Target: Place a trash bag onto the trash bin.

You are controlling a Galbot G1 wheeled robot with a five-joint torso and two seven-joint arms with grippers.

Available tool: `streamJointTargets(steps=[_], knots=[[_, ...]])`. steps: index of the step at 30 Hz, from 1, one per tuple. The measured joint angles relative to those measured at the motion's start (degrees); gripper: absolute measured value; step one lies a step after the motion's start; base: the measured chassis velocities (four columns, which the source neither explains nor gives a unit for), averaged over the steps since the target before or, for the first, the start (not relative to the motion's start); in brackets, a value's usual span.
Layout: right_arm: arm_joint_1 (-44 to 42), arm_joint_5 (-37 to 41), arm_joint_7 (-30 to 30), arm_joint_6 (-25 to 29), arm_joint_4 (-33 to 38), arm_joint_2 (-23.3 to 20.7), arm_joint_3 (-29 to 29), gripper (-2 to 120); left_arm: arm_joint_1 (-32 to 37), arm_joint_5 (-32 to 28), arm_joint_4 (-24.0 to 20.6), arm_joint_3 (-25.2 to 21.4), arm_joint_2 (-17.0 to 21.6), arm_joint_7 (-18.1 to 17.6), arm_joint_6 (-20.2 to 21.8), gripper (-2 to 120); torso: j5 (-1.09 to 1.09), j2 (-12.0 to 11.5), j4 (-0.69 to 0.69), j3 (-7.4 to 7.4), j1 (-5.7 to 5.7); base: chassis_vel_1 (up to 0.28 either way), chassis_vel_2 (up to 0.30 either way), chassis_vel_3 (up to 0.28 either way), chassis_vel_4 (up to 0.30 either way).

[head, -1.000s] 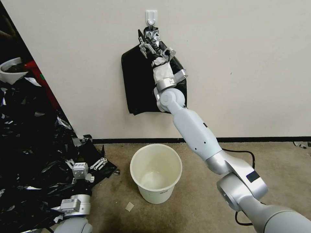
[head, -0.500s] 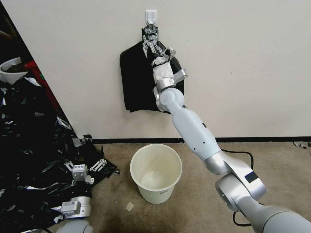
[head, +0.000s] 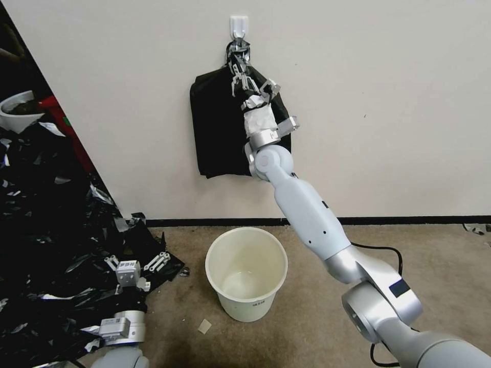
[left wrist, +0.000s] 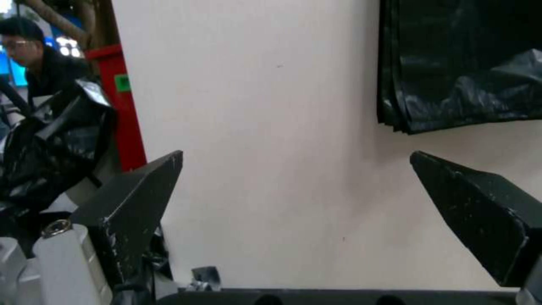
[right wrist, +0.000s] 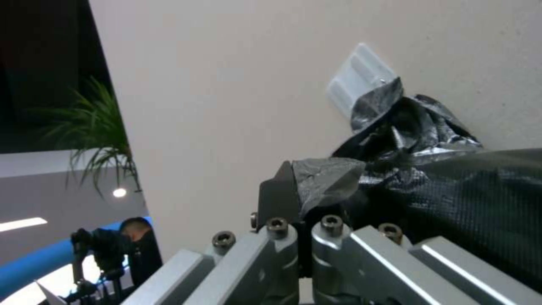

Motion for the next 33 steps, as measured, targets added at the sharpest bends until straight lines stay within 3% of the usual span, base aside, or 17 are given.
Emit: streamJointTargets(steps=[10,14,19,25,33], knots=[[-12.24,-3.43,-1.55,0.48,9.25,-2.96,0.15,0,-0.34,-0.52,0.22,-0.29,0.63,-0.10,-0.18,100,0.00,0.00,-0.01,0.00,-0.01,0.000,0.000,0.000,0.000],[-21.38,-8.58,-2.54,1.02,13.54,-4.43,0.88,0,-0.77,-2.03,0.14,-0.30,1.23,-0.15,-0.21,100,0.01,0.00,0.00,0.00,0.00,0.000,0.000,0.000,0.000],[-26.03,-11.84,-2.79,1.43,16.18,-4.86,1.41,0,-1.40,-4.00,-0.17,-0.03,1.71,-0.26,-0.21,100,0.00,0.00,-0.01,0.00,-0.01,0.000,0.000,0.000,0.000],[-33.27,-16.50,-3.78,2.50,18.76,-5.14,1.65,0,-5.03,-10.45,-1.05,2.24,5.72,-0.29,-0.55,100,0.00,0.00,0.00,0.00,-0.01,0.000,0.000,0.000,0.000],[-37.40,-24.03,-6.75,4.69,16.39,-5.37,1.51,0,-13.23,-16.24,-1.04,5.78,18.72,2.14,-2.07,100,-0.01,0.00,-0.01,0.00,-0.01,0.000,0.000,0.000,0.000]])
